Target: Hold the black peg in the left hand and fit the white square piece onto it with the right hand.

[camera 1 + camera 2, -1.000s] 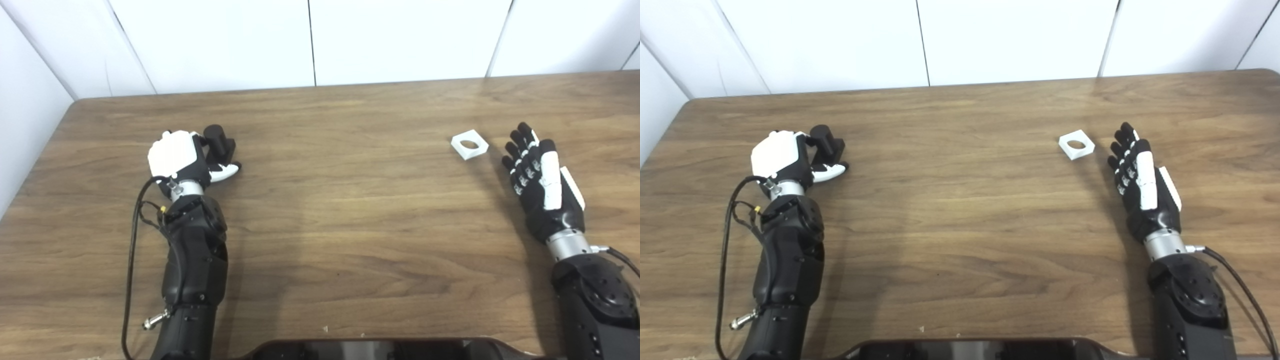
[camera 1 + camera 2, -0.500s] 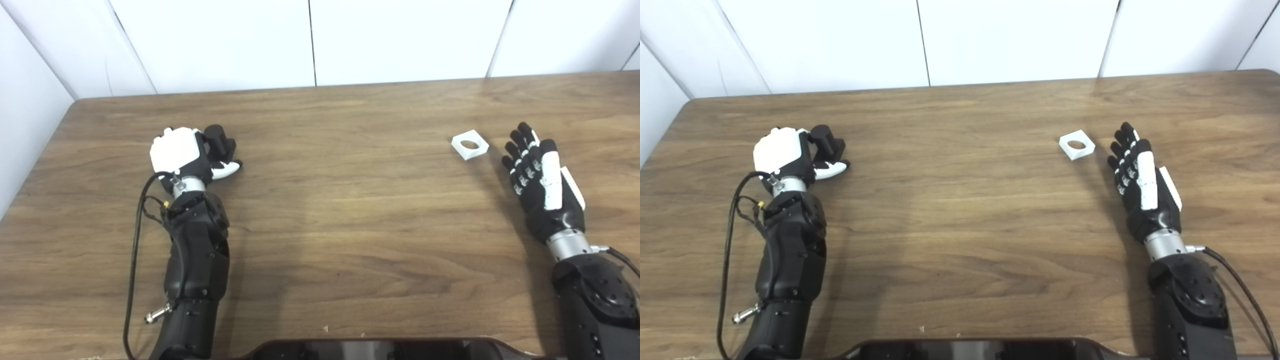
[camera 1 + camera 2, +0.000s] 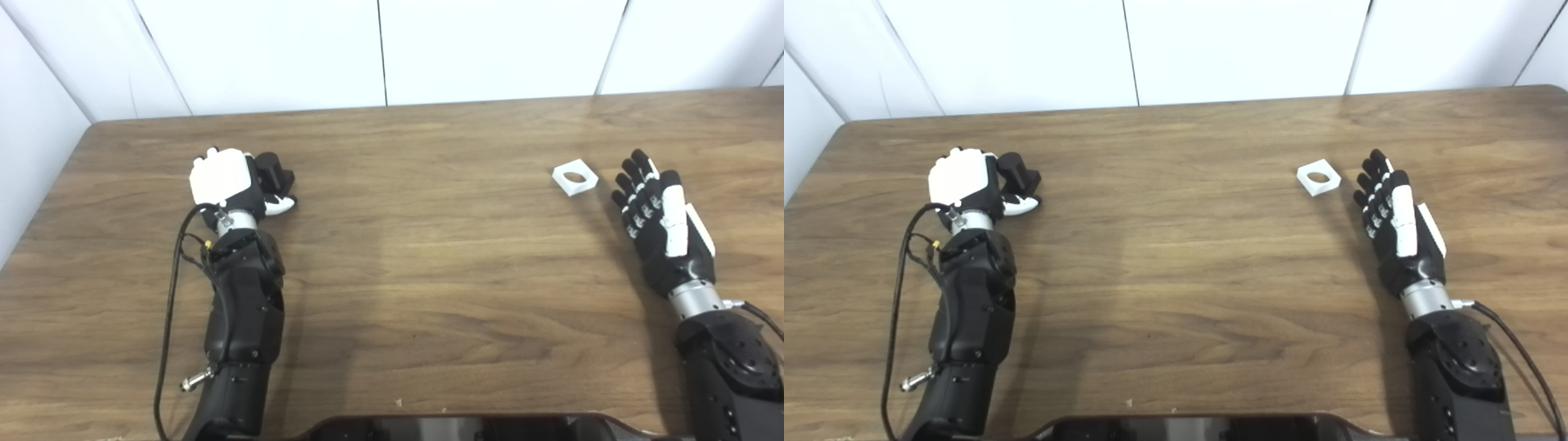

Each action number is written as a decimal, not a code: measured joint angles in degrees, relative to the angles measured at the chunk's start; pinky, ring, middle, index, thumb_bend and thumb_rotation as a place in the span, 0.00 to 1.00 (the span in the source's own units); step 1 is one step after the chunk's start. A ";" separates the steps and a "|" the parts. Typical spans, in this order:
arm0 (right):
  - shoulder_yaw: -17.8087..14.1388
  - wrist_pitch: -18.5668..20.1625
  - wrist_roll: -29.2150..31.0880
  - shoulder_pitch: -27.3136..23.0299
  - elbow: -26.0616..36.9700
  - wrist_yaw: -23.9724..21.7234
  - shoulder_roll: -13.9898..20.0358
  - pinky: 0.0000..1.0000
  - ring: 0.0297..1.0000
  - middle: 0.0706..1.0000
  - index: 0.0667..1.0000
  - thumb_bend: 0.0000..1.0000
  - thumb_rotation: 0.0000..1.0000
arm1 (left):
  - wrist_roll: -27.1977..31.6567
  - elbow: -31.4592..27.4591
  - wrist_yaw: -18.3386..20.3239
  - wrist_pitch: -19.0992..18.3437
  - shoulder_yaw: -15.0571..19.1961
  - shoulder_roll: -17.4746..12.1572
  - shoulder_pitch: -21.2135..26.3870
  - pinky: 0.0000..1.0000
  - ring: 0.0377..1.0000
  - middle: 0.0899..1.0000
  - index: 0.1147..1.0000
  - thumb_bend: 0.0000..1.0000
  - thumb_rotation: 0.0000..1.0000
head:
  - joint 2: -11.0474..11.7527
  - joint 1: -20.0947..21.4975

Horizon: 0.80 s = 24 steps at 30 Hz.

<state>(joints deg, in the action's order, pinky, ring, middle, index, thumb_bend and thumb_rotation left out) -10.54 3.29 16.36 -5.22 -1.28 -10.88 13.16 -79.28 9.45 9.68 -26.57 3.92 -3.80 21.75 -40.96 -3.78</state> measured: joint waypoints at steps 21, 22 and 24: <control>-0.15 0.09 0.29 -0.22 -0.23 -0.43 0.19 1.00 1.00 1.00 1.00 0.58 1.00 | 4.12 0.13 -3.12 0.09 -0.68 -0.37 -0.41 1.00 1.00 0.89 0.48 0.71 0.20 | -0.09 -0.18; -0.15 0.09 0.29 -0.22 -0.23 -0.43 0.21 1.00 1.00 1.00 1.00 0.58 1.00 | 4.28 0.15 -3.31 0.09 -0.71 -0.41 -0.41 1.00 1.00 0.89 0.47 0.71 0.19 | 0.00 -0.09; -0.10 0.10 0.29 -0.22 -0.23 -0.45 0.29 1.00 1.00 1.00 1.00 0.58 1.00 | 4.68 0.15 -3.54 0.09 -0.78 -0.57 -0.40 1.00 1.00 0.90 0.47 0.71 0.17 | -0.09 -0.18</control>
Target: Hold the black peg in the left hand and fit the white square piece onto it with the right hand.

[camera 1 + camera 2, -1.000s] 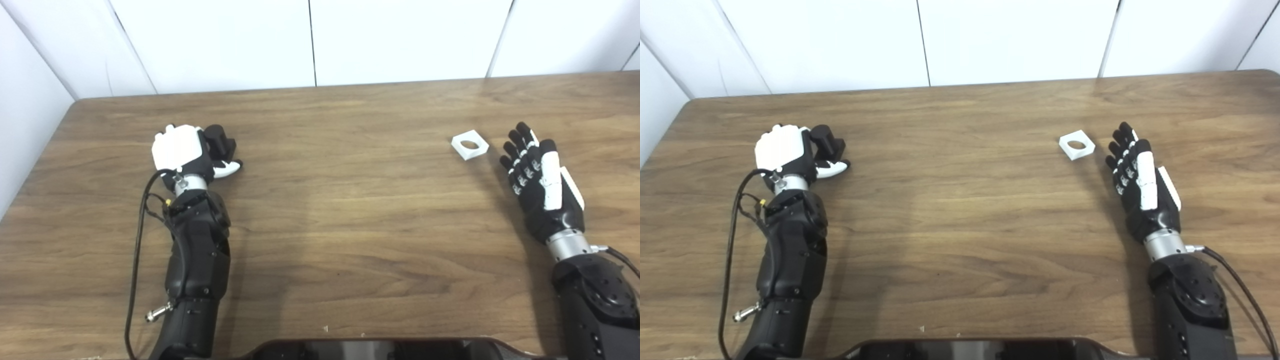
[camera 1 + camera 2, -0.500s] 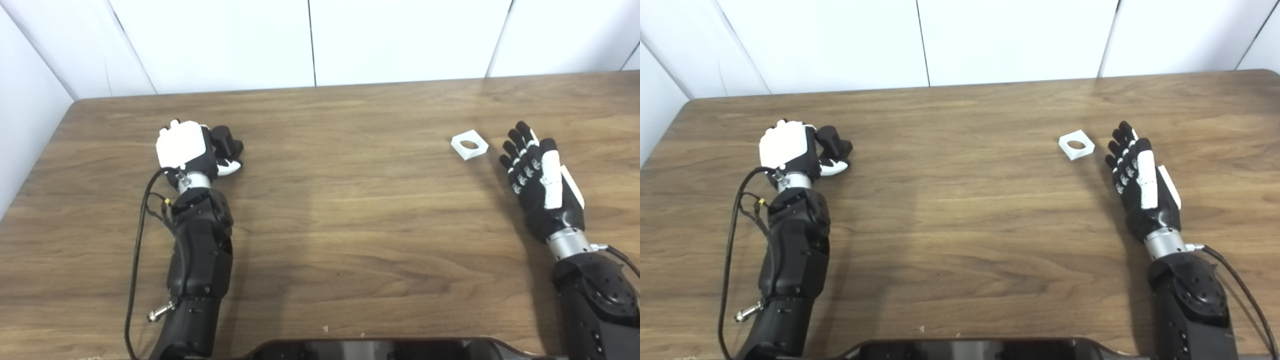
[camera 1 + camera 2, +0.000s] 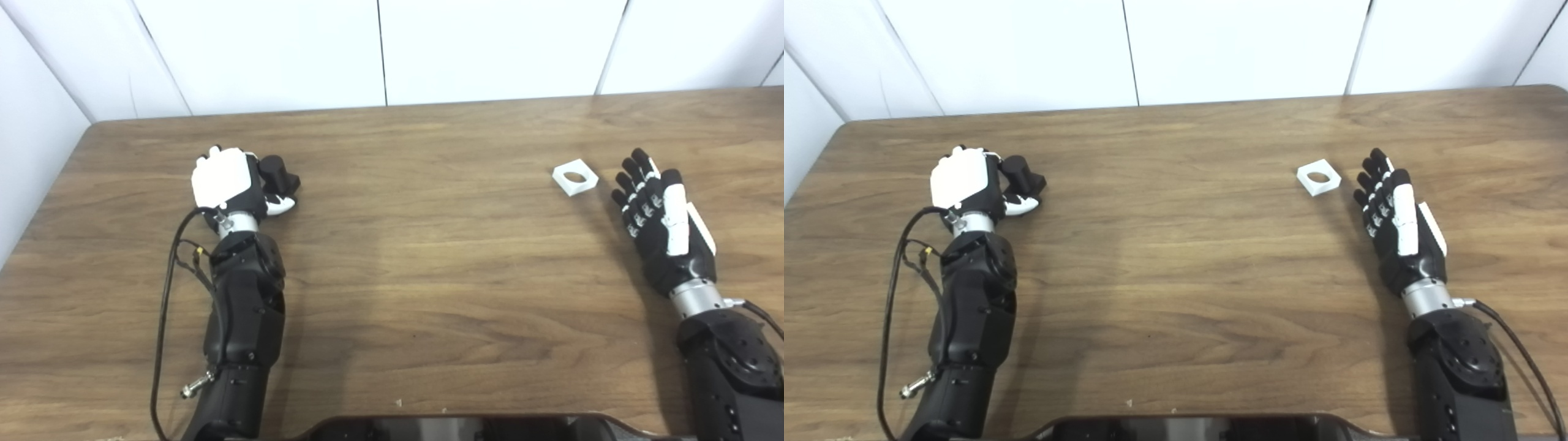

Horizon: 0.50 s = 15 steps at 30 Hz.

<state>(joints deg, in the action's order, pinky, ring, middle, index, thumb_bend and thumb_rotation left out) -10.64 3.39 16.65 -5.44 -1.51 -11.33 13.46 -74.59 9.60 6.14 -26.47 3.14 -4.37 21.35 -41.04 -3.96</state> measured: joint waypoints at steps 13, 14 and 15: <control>-0.02 0.09 0.31 0.02 0.02 -0.14 0.09 1.00 1.00 1.00 1.00 0.55 1.00 | 1.79 0.11 -1.52 0.02 -0.88 -0.17 0.01 1.00 1.00 0.89 0.43 0.59 0.08 | 0.09 0.00; -0.02 0.09 0.35 0.02 0.02 -0.18 0.09 1.00 1.00 1.00 1.00 0.55 1.00 | 1.93 0.10 -1.81 0.03 -0.93 -0.20 0.01 1.00 1.00 0.89 0.43 0.56 0.07 | 0.09 0.09; -0.02 0.09 0.45 0.03 0.03 -0.19 0.09 1.00 1.00 1.00 1.00 0.55 1.00 | 2.03 0.10 -2.02 0.07 -0.91 -0.22 0.02 1.00 1.00 0.89 0.42 0.54 0.07 | 0.09 0.09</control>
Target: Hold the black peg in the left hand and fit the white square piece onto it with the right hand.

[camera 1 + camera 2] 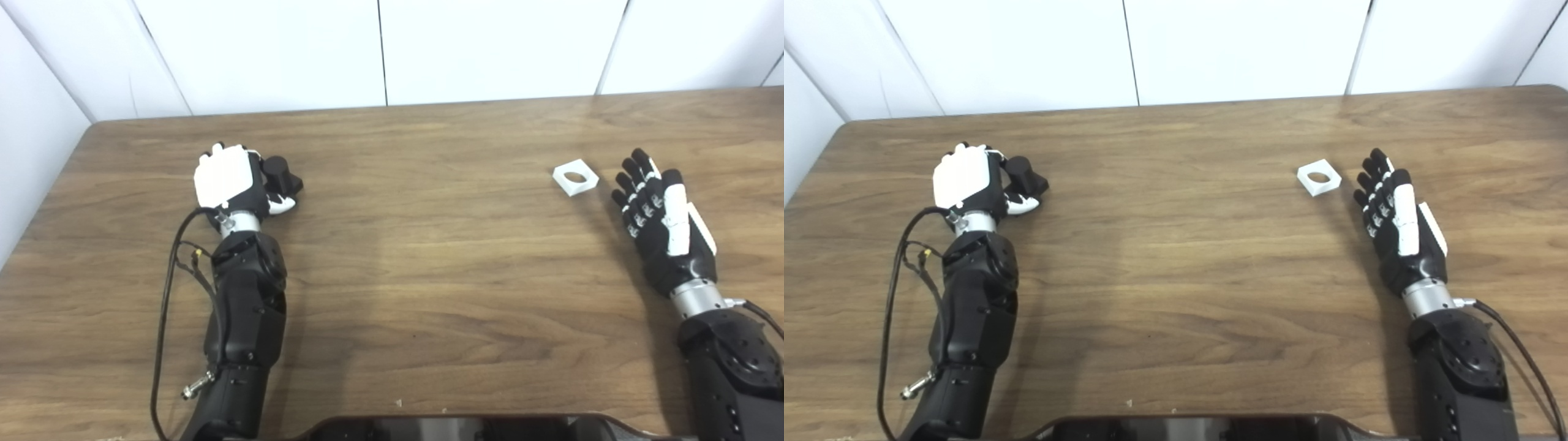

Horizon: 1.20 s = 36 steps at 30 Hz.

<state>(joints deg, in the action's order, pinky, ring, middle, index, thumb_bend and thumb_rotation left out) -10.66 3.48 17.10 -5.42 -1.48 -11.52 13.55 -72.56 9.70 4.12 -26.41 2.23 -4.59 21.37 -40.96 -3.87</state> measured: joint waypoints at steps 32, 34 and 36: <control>0.18 0.27 0.06 0.27 0.19 0.17 0.58 1.00 1.00 1.00 1.00 0.56 1.00 | 4.19 -4.14 -1.49 0.00 -2.96 -0.96 -3.16 1.00 1.00 0.88 0.42 0.52 0.06 | -0.26 0.44; 0.18 0.27 -0.09 0.30 0.20 0.27 0.58 1.00 1.00 1.00 1.00 0.56 1.00 | 4.25 -5.23 -1.44 -0.02 -3.70 -0.96 -3.99 1.00 1.00 0.88 0.42 0.52 0.06 | -0.35 0.53; 0.20 0.26 -0.16 0.30 0.19 0.24 0.58 1.00 1.00 1.00 1.00 0.56 1.00 | 4.37 -6.57 -1.17 -0.14 -4.85 -1.19 -4.93 0.99 1.00 0.88 0.42 0.52 0.06 | -0.35 0.61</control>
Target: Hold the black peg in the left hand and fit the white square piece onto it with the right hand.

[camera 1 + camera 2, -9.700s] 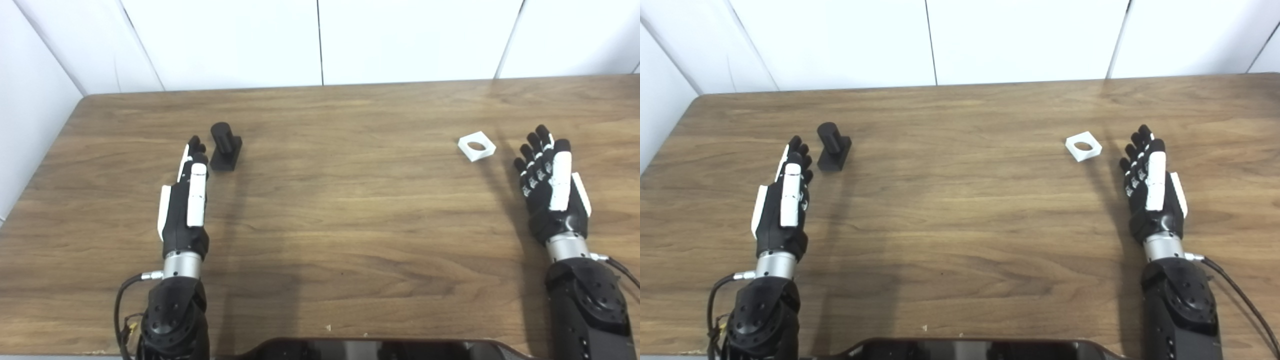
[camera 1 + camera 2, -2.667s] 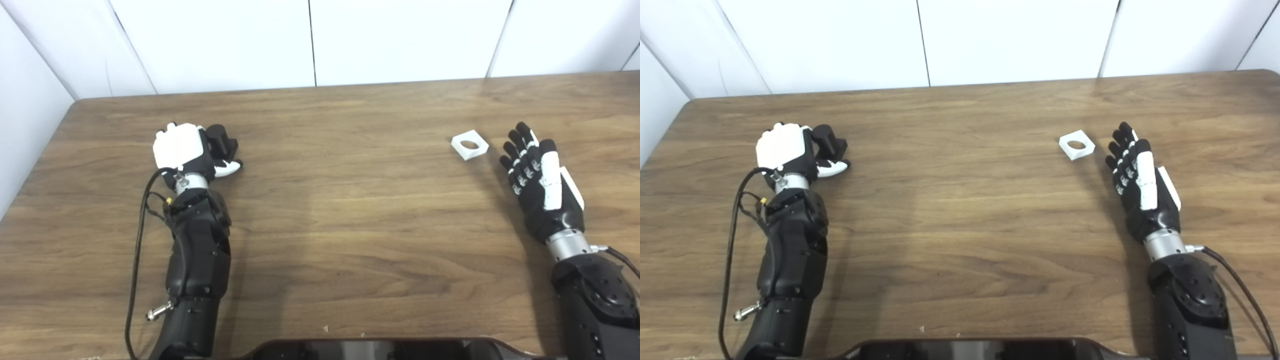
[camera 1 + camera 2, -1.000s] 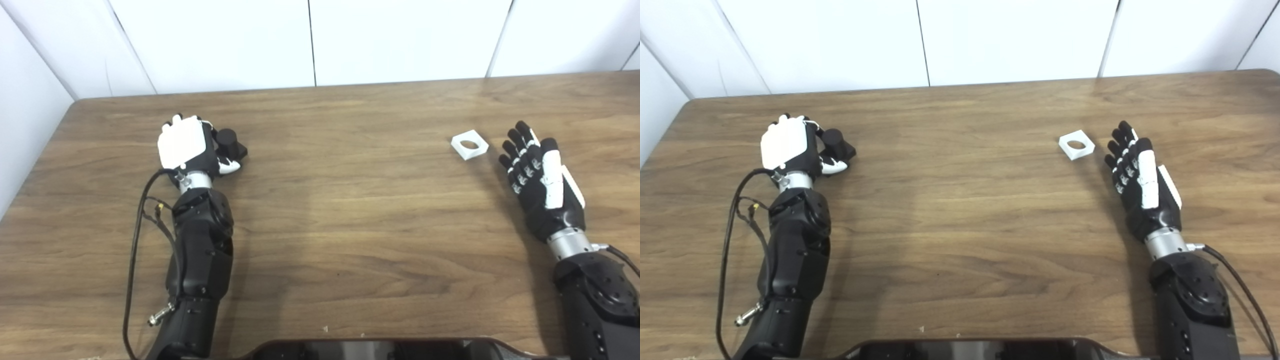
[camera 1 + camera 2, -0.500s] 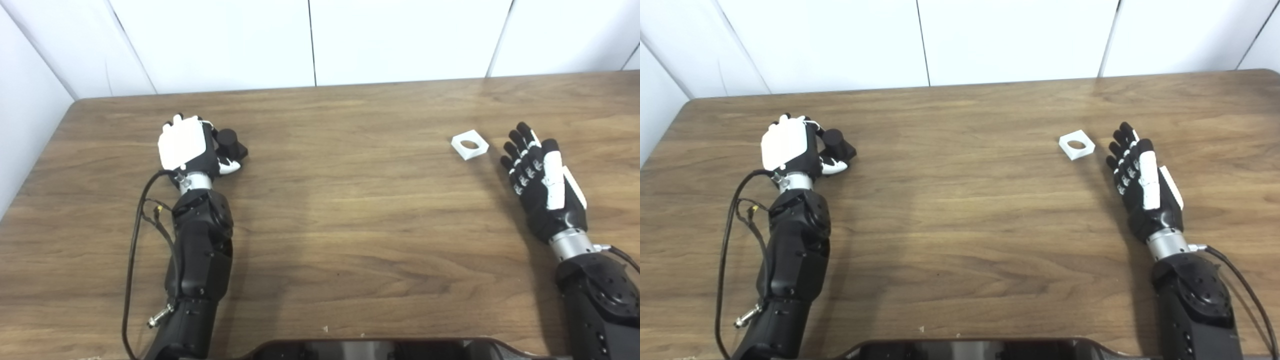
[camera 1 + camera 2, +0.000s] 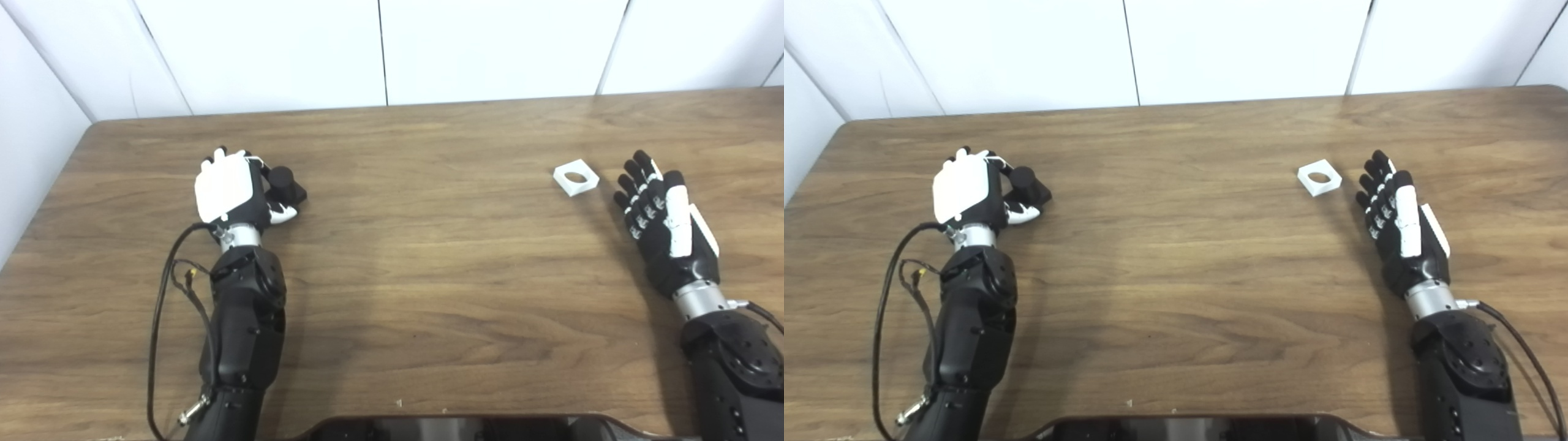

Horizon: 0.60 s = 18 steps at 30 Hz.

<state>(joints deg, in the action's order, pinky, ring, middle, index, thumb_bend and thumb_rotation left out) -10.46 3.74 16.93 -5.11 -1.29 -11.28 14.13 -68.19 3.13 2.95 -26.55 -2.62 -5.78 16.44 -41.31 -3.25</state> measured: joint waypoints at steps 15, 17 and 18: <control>0.00 -0.08 0.21 0.01 -0.09 -0.40 -0.02 1.00 1.00 1.00 1.00 0.55 1.00 | 1.15 -9.12 2.01 -0.16 -7.71 -1.11 -6.03 0.95 1.00 0.89 0.42 0.52 0.07 | 0.00 0.26; 0.02 -0.01 0.40 0.02 -0.08 -0.42 -0.02 1.00 1.00 1.00 1.00 0.55 1.00 | 1.00 -9.72 2.07 -0.18 -8.33 -0.88 -6.48 0.94 0.99 0.88 0.42 0.52 0.07 | 0.09 0.35; 0.05 0.04 0.58 0.06 -0.06 -0.47 -0.01 1.00 1.00 1.00 1.00 0.55 1.00 | 0.80 -9.95 2.12 -0.21 -8.84 -0.72 -6.60 0.94 0.99 0.88 0.43 0.52 0.07 | 0.00 0.35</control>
<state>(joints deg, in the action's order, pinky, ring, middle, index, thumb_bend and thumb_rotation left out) -10.42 3.79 17.51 -5.06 -1.36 -11.75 14.12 -67.38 -6.82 5.07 -26.76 -11.45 -6.50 9.84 -41.31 -2.90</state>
